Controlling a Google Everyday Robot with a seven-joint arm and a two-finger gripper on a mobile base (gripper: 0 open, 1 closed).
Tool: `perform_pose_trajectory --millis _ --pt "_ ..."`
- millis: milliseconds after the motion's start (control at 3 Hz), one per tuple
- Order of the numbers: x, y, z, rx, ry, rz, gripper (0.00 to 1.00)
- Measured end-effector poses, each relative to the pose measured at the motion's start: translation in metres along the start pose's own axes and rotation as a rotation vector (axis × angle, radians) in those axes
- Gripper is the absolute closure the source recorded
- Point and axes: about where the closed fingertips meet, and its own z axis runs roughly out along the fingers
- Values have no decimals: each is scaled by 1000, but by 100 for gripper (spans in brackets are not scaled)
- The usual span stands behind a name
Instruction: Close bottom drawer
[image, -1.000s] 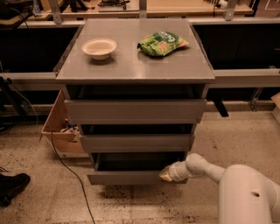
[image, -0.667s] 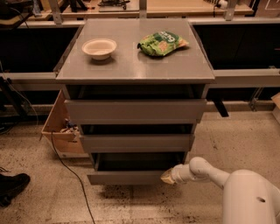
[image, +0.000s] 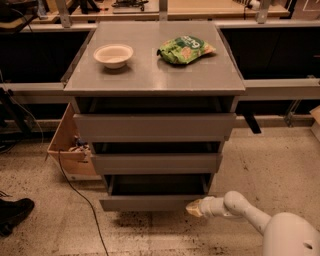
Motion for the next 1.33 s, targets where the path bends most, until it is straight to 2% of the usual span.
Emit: perform_pose_trajectory --millis 333,667,1000,1333 --pt "3 0 1 4 -16 14 100" --pt "4 4 1 -14 -28 18 100" --pt "-2 6 4 -14 -140 92 100" --pt "-9 1 9 2 -203 136 100"
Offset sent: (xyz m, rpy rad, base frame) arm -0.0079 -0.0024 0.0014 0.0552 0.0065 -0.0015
